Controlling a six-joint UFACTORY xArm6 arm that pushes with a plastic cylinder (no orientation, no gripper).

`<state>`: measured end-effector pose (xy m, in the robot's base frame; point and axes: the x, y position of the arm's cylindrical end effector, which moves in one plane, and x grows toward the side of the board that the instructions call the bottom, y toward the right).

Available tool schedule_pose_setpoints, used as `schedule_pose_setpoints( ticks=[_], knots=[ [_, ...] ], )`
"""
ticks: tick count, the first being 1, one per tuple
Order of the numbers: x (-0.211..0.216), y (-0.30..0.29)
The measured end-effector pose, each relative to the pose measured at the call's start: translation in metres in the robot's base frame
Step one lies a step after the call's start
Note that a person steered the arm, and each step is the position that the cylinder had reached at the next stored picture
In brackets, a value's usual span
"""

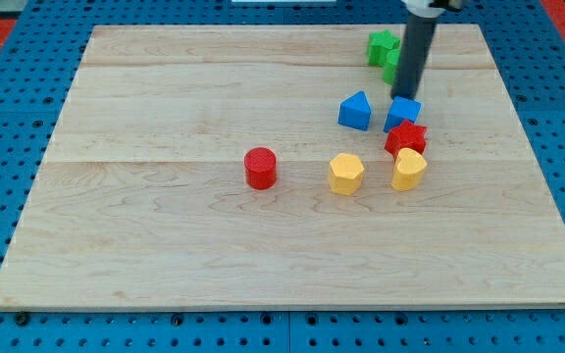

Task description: Place the green circle at the left side of the blue triangle horizontally

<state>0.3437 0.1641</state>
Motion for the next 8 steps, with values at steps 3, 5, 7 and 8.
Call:
schedule_pose_setpoints(
  ticks=[3, 5, 7, 8],
  knots=[
    [-0.035, 0.032],
    [-0.100, 0.022],
    [-0.084, -0.138],
    [-0.084, -0.081]
  ],
)
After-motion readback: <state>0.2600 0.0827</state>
